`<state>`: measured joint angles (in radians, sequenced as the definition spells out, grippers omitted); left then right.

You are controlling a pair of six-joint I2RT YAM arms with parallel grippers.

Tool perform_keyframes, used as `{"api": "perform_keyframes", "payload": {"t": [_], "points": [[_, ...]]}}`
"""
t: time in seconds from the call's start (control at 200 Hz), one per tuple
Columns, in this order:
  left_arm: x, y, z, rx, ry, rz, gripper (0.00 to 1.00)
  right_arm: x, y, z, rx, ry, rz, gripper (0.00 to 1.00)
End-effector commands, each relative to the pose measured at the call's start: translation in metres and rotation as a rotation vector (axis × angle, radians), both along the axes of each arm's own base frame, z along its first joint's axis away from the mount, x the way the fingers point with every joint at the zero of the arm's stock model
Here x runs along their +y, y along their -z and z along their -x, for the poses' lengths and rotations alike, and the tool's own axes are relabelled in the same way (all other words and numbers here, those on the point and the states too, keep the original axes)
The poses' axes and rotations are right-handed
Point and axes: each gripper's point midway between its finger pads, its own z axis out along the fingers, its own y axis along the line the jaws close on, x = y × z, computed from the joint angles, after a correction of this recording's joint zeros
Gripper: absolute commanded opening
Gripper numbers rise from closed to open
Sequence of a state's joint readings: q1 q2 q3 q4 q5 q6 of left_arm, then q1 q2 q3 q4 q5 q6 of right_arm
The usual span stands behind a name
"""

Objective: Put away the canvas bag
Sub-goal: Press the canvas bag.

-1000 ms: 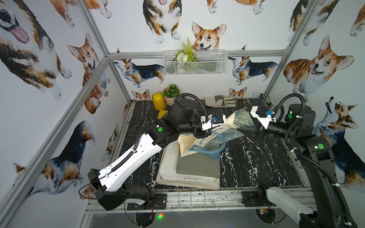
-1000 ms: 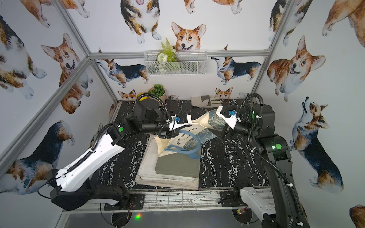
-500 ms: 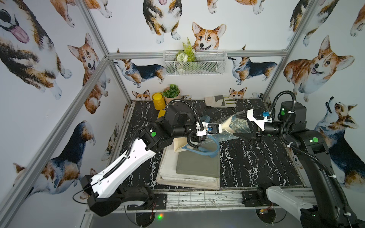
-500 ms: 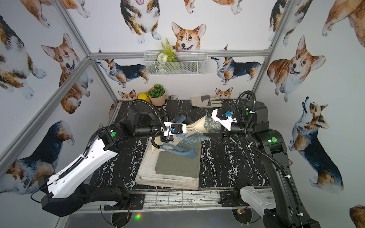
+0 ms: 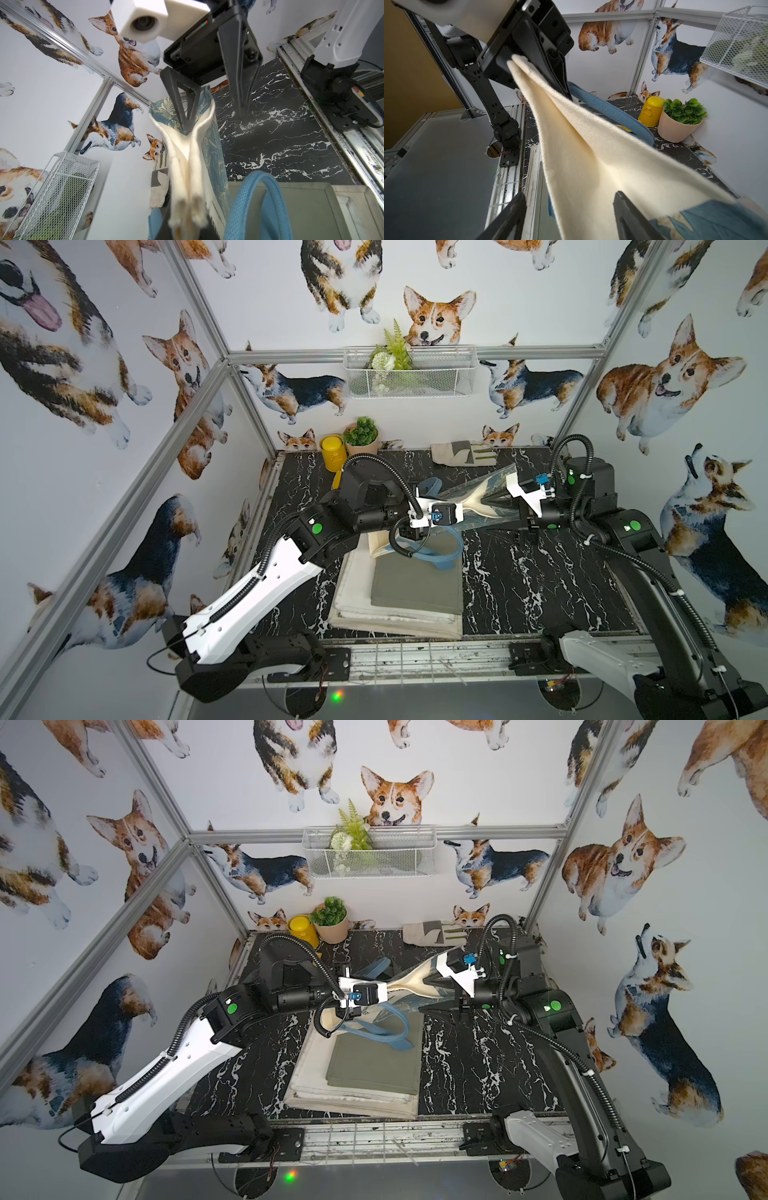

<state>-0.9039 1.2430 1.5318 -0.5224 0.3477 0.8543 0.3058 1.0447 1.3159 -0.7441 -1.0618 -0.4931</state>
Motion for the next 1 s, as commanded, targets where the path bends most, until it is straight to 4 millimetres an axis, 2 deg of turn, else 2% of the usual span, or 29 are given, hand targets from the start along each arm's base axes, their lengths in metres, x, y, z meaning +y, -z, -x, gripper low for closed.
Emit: {"api": "perform_keyframes", "payload": {"t": [0.0,0.09,0.175,0.41,0.611,0.771,0.916,0.996], "points": [[-0.005,-0.023,0.011,-0.051,0.074,0.081,0.0,0.003,0.006,-0.007,-0.028,0.004,0.03,0.72],[-0.005,-0.024,0.017,-0.044,0.1,0.092,0.0,0.0,0.014,-0.015,-0.032,0.05,0.065,0.74],[-0.004,-0.023,0.021,-0.031,0.113,0.098,0.0,-0.005,0.018,-0.014,-0.061,0.066,0.106,0.78],[-0.001,-0.002,0.025,0.029,0.119,0.046,0.0,-0.018,-0.014,0.003,-0.319,0.125,0.069,0.97],[-0.004,0.001,0.027,0.058,0.138,0.04,0.0,-0.008,-0.024,0.021,-0.25,-0.01,0.023,0.98],[-0.009,-0.002,0.028,0.068,0.161,0.05,0.0,-0.003,-0.024,0.018,-0.262,-0.028,0.023,0.97],[-0.012,-0.001,0.027,0.071,0.165,0.042,0.0,-0.003,-0.033,0.016,-0.308,-0.01,0.012,0.97],[-0.013,0.0,0.026,0.072,0.165,0.04,0.0,-0.003,-0.028,0.014,-0.307,-0.005,0.035,0.97]]}}
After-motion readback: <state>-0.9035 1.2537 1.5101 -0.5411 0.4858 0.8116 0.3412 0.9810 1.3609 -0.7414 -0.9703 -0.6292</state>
